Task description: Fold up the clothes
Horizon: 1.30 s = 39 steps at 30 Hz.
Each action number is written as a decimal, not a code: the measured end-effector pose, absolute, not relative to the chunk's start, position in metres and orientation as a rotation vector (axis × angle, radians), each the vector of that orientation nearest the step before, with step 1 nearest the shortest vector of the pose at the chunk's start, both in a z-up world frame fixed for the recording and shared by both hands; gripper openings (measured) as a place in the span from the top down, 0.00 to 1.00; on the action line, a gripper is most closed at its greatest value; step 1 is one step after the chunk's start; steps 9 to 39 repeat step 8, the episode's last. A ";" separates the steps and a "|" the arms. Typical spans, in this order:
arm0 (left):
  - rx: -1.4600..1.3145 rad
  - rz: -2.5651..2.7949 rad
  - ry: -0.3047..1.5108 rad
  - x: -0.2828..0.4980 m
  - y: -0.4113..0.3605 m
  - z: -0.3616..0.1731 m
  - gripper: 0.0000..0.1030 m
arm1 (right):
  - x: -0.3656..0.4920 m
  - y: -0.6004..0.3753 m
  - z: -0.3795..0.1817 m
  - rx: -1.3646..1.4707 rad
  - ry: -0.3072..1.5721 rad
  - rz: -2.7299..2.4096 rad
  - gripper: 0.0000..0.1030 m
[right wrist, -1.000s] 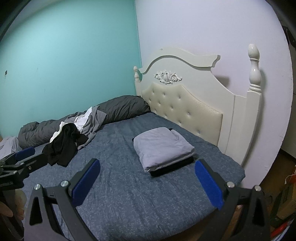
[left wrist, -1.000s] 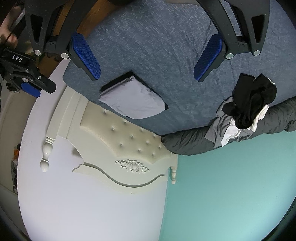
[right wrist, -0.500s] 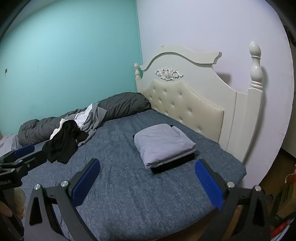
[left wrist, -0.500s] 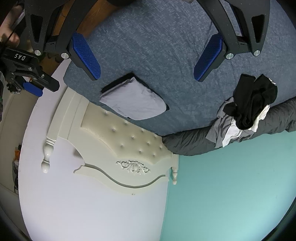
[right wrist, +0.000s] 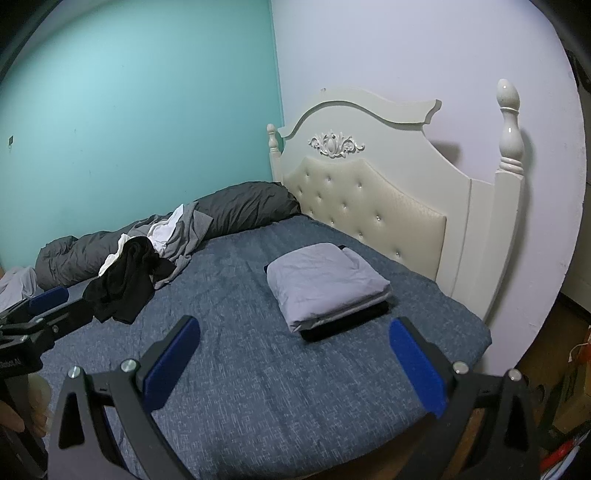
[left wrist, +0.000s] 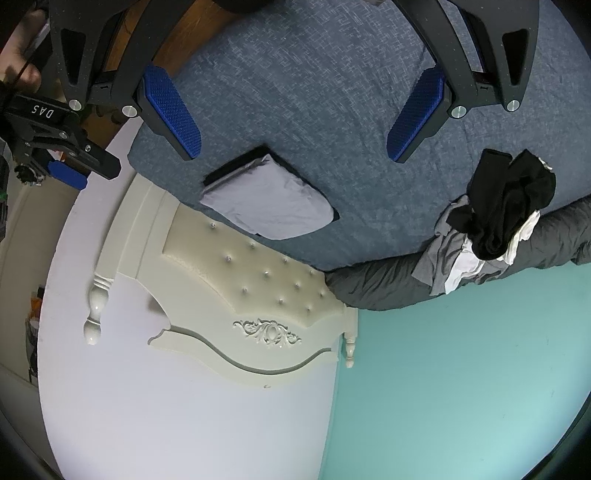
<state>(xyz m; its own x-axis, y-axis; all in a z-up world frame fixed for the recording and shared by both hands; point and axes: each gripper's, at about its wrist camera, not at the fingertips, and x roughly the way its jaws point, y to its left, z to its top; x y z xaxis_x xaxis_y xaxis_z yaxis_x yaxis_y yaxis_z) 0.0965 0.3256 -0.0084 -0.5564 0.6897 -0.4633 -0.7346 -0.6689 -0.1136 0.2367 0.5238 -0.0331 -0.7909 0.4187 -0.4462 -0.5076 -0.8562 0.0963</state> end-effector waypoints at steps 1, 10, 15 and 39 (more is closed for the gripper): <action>-0.609 2.226 0.118 0.097 0.326 -0.009 0.01 | 0.237 0.523 -0.033 -0.572 0.288 2.565 0.00; -0.612 2.224 0.122 0.097 0.325 -0.009 0.01 | 0.237 0.522 -0.033 -0.576 0.286 2.563 0.00; -0.612 2.224 0.122 0.097 0.325 -0.009 0.01 | 0.237 0.522 -0.033 -0.576 0.286 2.563 0.00; -0.612 2.224 0.122 0.097 0.325 -0.009 0.01 | 0.237 0.522 -0.033 -0.576 0.286 2.563 0.00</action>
